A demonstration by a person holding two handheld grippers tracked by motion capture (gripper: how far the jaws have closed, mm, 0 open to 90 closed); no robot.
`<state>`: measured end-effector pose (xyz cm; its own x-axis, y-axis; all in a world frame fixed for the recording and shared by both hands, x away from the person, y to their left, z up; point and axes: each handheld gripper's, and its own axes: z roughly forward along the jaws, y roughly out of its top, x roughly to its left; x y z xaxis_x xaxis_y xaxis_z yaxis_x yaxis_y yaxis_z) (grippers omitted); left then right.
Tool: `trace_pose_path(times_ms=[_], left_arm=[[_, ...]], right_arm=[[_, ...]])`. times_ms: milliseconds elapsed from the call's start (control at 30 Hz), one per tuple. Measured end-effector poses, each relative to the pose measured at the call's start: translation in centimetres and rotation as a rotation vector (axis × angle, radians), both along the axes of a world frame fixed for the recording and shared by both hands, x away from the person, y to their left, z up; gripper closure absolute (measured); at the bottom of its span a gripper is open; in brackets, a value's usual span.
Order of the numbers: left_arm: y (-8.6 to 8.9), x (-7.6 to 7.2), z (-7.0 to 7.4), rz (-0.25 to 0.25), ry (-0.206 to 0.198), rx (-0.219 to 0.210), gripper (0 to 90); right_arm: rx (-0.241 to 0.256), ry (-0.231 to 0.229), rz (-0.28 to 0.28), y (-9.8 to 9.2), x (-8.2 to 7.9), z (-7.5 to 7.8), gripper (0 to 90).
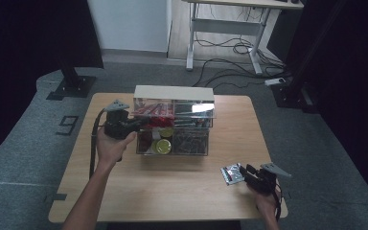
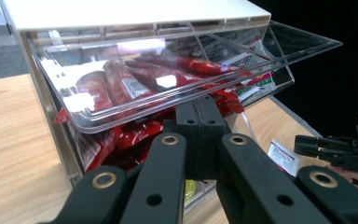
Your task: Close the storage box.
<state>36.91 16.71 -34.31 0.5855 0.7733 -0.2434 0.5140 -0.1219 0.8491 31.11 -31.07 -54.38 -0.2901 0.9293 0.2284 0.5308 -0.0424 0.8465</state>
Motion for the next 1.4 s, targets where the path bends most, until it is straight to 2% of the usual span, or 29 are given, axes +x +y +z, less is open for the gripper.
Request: trace_pose_path(times_ms=[300,667,867,1033,1167,1300,1400], left_arm=[[0.3,-0.2,-0.9,-0.001,0.016,-0.003,90.0],[0.4,-0.5,-1.3,0.006,0.011,-0.004,89.7],[1.2,-1.4,-2.1,0.020,-0.001,0.008,88.7],[2.3,-2.6,-2.8,0.031,-0.011,-0.001,87.4],[2.9,-3.6,-3.7,0.035,-0.032,-0.005,81.0],[3.5,-4.4,-5.0,0.054,-0.050,0.002,69.5],[3.8,-4.9,-6.0,0.055,-0.045,0.014,64.0]], right_arm=[[0.002,0.007,-0.002,-0.2,0.1,-0.2,61.4],[0.003,0.000,0.001,-0.3,0.0,-0.3,61.4],[0.008,-0.014,0.010,-0.2,0.0,-0.2,60.2],[0.004,-0.026,0.027,0.0,0.0,-0.1,58.9],[0.002,-0.034,0.042,0.3,0.0,0.0,58.2],[0.006,-0.038,0.050,0.4,-0.1,0.0,57.8],[0.004,-0.043,0.056,0.4,-0.1,0.1,57.7]])
